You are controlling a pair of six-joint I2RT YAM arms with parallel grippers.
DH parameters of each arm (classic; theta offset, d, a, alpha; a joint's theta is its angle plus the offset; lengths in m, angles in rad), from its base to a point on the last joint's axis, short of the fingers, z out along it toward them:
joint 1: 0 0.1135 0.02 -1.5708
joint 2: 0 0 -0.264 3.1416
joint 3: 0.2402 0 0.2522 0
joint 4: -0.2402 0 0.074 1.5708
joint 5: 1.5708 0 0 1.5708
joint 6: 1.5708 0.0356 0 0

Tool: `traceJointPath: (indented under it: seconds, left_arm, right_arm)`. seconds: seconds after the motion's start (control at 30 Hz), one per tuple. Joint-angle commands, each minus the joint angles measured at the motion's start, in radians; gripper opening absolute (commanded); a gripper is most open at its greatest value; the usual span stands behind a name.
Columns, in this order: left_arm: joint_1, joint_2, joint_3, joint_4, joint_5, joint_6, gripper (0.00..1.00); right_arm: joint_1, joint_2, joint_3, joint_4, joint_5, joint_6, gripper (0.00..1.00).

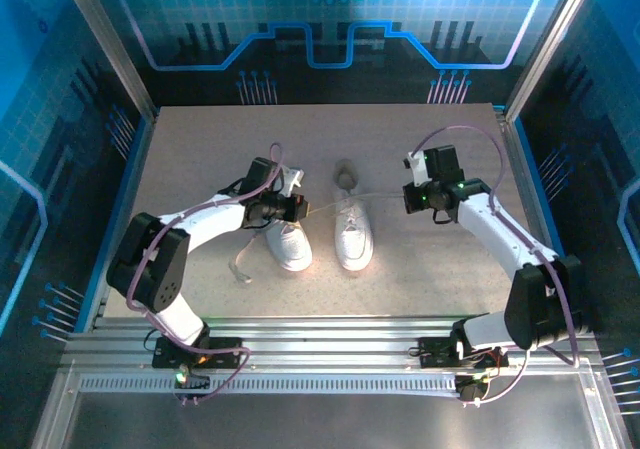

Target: Tie the shoes

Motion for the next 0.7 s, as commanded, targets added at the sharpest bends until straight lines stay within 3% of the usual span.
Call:
traceJointPath:
  seconds: [0.0, 0.4, 0.63, 0.67]
  left_arm:
    - [0.023, -0.044, -0.024, -0.042, -0.084, -0.003, 0.0]
    - [0.089, -0.2, -0.133, -0.088, -0.115, 0.022, 0.0]
    - [0.088, -0.205, -0.14, -0.067, -0.055, 0.026, 0.0]
    - [0.085, -0.209, -0.134, -0.06, -0.038, 0.044, 0.04]
  right_arm:
    - [-0.016, 0.054, 0.088, -0.049, 0.034, -0.07, 0.0]
    - [-0.017, 0.19, 0.165, -0.019, -0.007, -0.097, 0.0]
    - [0.009, 0.27, 0.225, -0.02, -0.083, -0.085, 0.0]
    - [0.018, 0.276, 0.236, -0.022, -0.084, -0.084, 0.0]
